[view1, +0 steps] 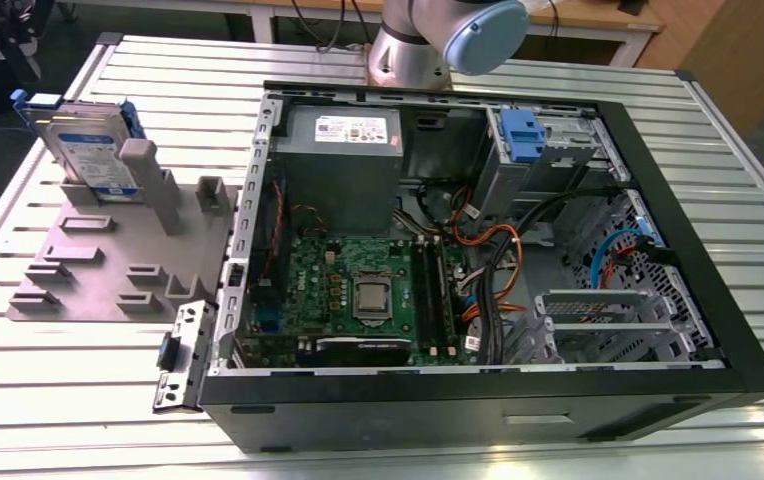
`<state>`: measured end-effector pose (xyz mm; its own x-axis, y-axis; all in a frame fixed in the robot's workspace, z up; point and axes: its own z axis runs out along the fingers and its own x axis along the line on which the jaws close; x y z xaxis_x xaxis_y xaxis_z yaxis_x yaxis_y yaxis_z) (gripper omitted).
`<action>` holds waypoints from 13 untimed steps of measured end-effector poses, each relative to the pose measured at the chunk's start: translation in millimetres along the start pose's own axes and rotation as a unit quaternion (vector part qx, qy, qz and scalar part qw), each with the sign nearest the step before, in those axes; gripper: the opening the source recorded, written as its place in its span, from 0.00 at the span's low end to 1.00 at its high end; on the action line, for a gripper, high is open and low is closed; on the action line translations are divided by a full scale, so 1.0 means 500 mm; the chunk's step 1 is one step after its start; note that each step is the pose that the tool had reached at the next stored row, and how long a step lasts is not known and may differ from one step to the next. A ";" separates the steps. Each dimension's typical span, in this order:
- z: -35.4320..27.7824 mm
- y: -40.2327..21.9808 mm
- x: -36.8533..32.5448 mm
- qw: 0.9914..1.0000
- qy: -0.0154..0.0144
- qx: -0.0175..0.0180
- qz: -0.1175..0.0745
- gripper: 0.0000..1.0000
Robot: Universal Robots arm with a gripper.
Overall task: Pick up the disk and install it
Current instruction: 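Pick up the disk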
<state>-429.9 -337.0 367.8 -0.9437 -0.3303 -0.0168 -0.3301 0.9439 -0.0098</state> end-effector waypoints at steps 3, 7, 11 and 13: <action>0.000 0.000 0.000 1.000 0.000 0.000 0.000 0.11; 0.000 0.000 0.000 1.000 0.000 0.000 -0.012 0.11; 0.001 0.000 0.000 0.999 0.000 -0.001 -0.045 0.11; 0.001 0.000 0.000 0.998 -0.001 -0.001 -0.062 0.11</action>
<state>-429.9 -336.9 367.3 -0.8952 -0.4453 -0.0167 -0.4452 0.8954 -0.0098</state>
